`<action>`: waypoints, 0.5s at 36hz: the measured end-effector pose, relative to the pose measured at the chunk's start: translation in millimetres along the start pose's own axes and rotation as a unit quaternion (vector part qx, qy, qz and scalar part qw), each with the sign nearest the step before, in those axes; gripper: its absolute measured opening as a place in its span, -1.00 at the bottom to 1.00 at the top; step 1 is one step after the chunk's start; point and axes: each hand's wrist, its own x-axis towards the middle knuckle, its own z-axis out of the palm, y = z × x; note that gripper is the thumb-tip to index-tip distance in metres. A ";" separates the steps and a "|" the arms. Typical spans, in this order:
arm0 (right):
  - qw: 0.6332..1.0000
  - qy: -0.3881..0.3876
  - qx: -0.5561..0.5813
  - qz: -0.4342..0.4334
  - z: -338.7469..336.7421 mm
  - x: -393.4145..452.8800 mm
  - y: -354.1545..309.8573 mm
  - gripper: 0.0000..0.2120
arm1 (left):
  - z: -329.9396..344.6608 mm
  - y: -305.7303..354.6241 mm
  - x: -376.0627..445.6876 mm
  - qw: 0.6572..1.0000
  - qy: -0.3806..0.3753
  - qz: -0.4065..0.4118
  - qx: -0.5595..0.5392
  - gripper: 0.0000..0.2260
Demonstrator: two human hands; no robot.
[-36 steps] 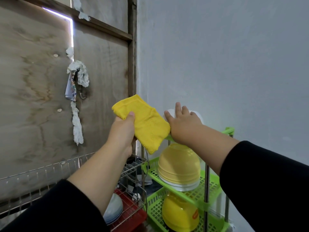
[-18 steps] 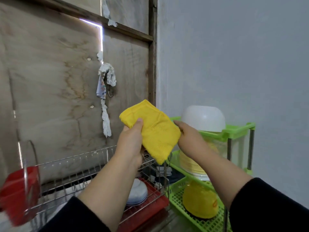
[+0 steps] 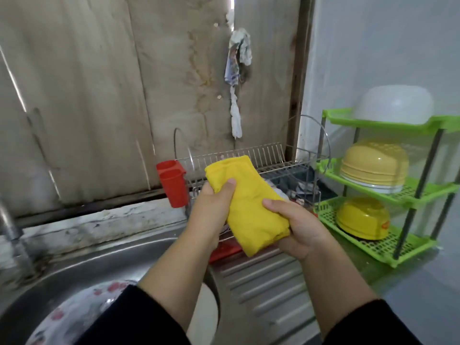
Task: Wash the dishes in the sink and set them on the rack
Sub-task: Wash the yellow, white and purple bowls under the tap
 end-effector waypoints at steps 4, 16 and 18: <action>0.999 0.012 -0.008 0.032 19.1 -4.1 38.3 -0.52 | -40.3 -7.5 -22.5 0.997 0.016 -0.003 0.070 -0.93; 0.988 0.116 0.007 0.101 34.5 -2.2 132.3 -0.70 | -152.5 -61.8 -71.8 0.971 0.128 -0.134 0.152 -0.78; 0.987 0.124 -0.011 0.102 31.2 1.0 146.9 -0.71 | -166.0 -82.3 -77.2 0.956 0.175 -0.139 0.189 -0.85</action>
